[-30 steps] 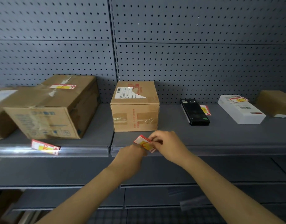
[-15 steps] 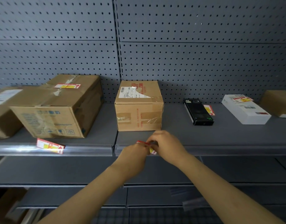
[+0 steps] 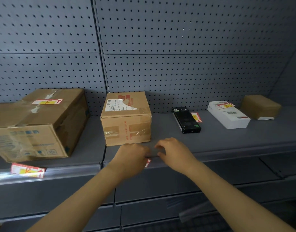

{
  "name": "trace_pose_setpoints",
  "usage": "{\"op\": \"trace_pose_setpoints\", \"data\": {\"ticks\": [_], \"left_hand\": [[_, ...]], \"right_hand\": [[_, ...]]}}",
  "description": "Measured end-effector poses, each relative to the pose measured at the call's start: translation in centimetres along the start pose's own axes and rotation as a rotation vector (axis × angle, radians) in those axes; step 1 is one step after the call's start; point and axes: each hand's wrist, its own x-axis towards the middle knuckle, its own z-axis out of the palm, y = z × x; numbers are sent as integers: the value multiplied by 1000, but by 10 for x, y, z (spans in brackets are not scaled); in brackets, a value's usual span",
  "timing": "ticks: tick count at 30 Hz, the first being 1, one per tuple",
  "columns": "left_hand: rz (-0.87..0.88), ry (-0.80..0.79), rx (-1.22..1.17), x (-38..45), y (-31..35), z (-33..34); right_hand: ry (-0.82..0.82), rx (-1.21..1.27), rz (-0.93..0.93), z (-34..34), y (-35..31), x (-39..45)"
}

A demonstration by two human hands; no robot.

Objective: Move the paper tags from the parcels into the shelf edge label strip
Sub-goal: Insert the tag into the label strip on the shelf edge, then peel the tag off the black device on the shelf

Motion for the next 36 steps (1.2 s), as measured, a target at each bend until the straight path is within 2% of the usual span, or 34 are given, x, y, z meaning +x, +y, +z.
{"op": "trace_pose_setpoints", "data": {"ticks": [7, 16, 27, 36], "left_hand": [[46, 33, 23, 35, 19, -13], [46, -35, 78, 96, 57, -18], [-138, 39, -20, 194, 98, -20], [-211, 19, -5, 254, 73, -4]], "right_hand": [[11, -4, 110, -25, 24, -14], [32, -8, 205, -59, 83, -21], [17, 34, 157, -110, 182, 30], [-44, 69, 237, -107, 227, 93]]}}
